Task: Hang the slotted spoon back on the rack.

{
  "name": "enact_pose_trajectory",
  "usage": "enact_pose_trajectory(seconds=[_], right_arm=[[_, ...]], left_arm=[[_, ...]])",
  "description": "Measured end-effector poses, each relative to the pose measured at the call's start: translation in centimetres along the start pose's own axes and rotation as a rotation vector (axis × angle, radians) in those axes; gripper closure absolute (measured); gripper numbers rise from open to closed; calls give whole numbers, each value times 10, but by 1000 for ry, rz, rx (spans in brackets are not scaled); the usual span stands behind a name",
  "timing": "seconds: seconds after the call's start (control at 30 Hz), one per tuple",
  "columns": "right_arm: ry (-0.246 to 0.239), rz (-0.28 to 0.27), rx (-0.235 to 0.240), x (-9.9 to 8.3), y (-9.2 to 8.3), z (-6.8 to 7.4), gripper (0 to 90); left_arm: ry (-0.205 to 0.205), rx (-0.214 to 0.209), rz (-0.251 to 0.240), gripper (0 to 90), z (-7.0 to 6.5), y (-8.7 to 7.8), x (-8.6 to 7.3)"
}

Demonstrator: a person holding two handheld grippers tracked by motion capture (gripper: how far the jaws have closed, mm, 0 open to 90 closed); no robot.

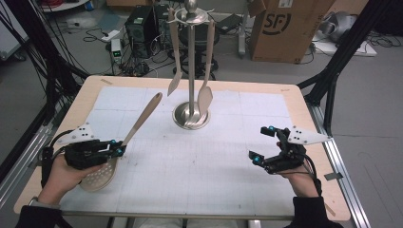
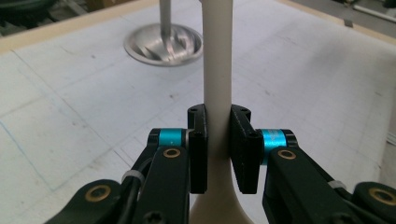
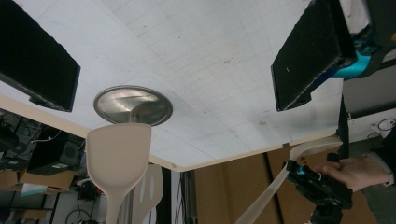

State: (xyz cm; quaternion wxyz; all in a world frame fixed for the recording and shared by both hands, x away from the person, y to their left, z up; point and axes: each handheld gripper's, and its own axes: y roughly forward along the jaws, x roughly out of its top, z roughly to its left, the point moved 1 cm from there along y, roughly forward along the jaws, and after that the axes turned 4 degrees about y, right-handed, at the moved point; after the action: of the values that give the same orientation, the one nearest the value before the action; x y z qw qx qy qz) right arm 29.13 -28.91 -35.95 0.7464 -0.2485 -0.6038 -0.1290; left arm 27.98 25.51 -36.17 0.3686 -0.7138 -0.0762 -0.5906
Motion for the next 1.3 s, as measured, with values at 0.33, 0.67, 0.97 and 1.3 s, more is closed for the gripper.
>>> enact_pose_trajectory(seconds=[0.33, 0.67, 0.97, 1.3], right_arm=[[-2, -4, -2, 0, 0, -1, 3], [-2, -6, 0, 0, -1, 0, 3], [-4, -9, -1, 1, -1, 0, 3], [-9, -14, 4, 2, -2, 1, 3]], left_arm=[[-20, 75, -109, 785, -5, 2, 4], [-37, 91, -161, 785, -6, 8, 8], [-3, 59, -182, 785, -6, 15, 22], [4, 45, -211, 785, -4, 18, 42]])
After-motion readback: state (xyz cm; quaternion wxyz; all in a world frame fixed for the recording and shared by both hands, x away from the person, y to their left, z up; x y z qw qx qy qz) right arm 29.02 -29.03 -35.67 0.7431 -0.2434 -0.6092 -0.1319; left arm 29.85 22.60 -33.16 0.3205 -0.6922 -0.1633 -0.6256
